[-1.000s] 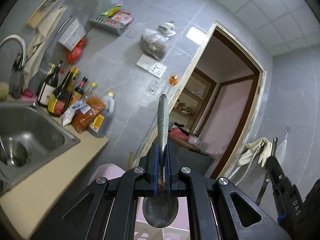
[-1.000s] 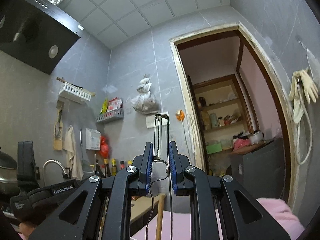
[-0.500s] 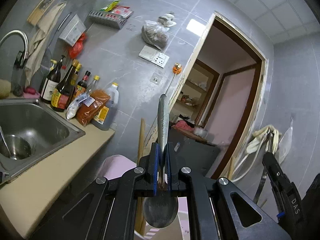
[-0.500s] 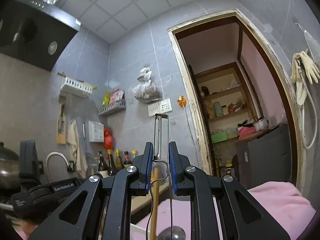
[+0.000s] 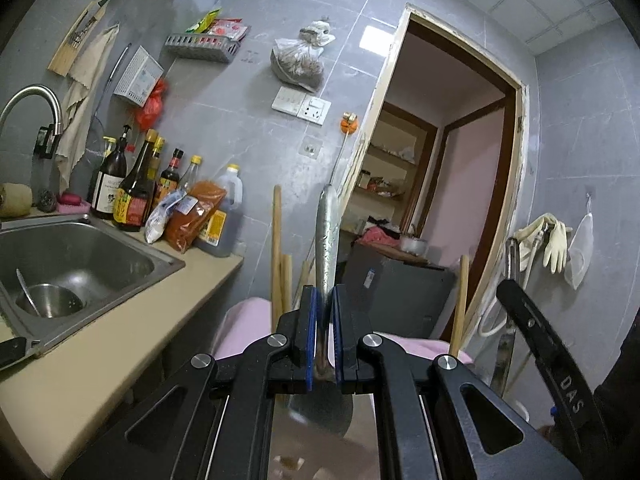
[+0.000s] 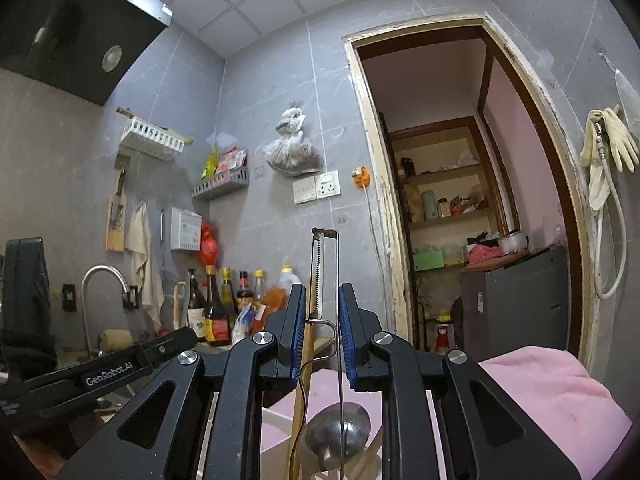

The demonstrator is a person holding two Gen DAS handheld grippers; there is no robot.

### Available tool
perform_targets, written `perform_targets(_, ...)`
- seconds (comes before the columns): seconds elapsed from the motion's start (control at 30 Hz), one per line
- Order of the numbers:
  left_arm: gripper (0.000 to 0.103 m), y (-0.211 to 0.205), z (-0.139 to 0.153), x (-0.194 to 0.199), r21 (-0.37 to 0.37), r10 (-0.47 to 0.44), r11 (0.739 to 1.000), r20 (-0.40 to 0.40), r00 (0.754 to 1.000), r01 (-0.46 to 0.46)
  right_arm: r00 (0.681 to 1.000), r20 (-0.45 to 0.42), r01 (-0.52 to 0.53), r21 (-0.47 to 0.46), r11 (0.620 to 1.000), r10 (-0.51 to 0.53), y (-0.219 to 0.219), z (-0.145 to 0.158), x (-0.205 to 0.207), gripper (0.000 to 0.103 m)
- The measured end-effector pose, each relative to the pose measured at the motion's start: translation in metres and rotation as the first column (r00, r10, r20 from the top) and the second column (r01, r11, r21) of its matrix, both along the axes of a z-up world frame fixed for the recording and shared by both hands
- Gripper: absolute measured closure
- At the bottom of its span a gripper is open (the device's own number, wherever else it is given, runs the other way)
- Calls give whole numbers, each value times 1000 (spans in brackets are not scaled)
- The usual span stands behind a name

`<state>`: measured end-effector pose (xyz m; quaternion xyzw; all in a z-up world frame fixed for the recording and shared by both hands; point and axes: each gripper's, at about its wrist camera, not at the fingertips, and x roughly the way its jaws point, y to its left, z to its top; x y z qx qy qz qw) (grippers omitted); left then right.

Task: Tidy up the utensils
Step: 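Open the left tool to drop the spoon into the white cup while the right tool drops the peeler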

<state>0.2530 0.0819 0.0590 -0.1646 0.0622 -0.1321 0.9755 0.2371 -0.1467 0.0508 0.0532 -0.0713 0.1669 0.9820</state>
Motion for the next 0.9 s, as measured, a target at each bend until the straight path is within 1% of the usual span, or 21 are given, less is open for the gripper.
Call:
perform_targets(0.13,97,6,-5,-3,-1,-12,1000,-31,999,12,1000,1,-3,10,1000,3,-2,0,-2,88)
perform_targets(0.23,96,10,-6,-5,-7,-22,1000,-40,999,22,1000,7,-6,5,1000,6,-1,0,-4,85)
perform_targets(0.37,86,11,-5,-9,-18,-42,999,-39,998,41,1000,26,-1,0,1000,1,-1,4,-11,82)
perform_targets(0.4,85,11,-3,-10,-20,-45,999,-36,998,44,999,33,6,0,1000,-6,-2,6,-13,77)
perform_targets(0.47,79,11,0,-14,-31,-57,998,-31,998,56,999,47,15,-1,1000,-15,-4,11,-20,75)
perform_targets(0.53,74,9,6,-17,-28,-59,998,-34,998,58,998,52,38,-16,999,-37,-6,15,-24,71)
perform_targets(0.57,71,7,9,-18,-20,-54,998,-38,998,54,998,50,40,-17,999,-39,-10,18,-27,66)
perform_targets(0.6,69,4,14,-21,-8,-55,998,-36,998,54,998,48,45,-14,999,-44,-14,20,-30,58)
perform_targets(0.7,59,-5,24,-27,25,-64,998,-37,997,65,997,45,66,1,998,-66,-30,26,-40,43)
perform_targets(0.73,51,-9,26,-29,33,-71,997,-36,997,72,996,44,78,-1,997,-78,-36,29,-44,39)
perform_targets(0.77,43,-14,29,-34,46,-76,996,-36,996,78,995,44,89,-4,996,-89,-43,31,-48,33)
perform_targets(0.8,39,-18,31,-36,56,-78,995,-36,996,80,994,44,96,-6,995,-96,-48,33,-51,27)
perform_targets(0.83,30,-22,32,-39,64,-84,994,-35,996,86,993,44,108,-11,994,-108,-57,35,-56,24)
perform_targets(0.87,25,-29,34,-44,82,-94,992,-36,995,97,992,44,115,-18,993,-114,-62,37,-59,20)
perform_targets(0.9,24,-34,35,-48,101,-100,989,-39,994,104,991,44,127,-31,991,-126,-70,39,-63,15)
